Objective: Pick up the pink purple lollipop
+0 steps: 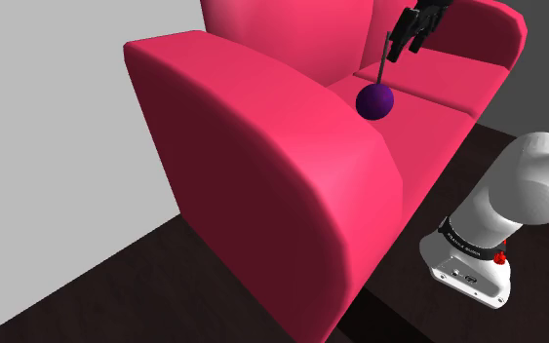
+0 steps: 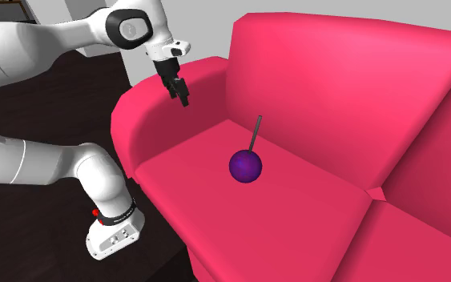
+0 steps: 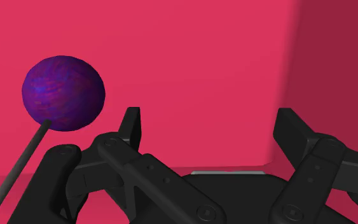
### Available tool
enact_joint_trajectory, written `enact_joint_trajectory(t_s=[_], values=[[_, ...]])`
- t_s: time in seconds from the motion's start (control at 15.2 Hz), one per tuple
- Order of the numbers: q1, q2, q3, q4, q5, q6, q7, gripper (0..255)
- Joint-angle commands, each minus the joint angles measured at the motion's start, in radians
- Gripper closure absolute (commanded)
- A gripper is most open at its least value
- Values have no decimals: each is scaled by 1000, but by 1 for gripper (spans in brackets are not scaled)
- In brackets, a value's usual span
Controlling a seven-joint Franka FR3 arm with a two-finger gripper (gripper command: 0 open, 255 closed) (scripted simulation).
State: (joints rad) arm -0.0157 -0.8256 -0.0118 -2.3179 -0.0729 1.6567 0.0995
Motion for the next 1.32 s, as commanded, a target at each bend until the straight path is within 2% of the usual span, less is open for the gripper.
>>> enact_joint_trajectory(t_s=[0.0, 0.66, 1.25], values=[[0, 0, 0, 0, 0, 0, 0, 0], [-79, 211, -181, 17, -34, 199, -65, 0], [-120, 457, -346, 107, 12, 349, -148, 0]])
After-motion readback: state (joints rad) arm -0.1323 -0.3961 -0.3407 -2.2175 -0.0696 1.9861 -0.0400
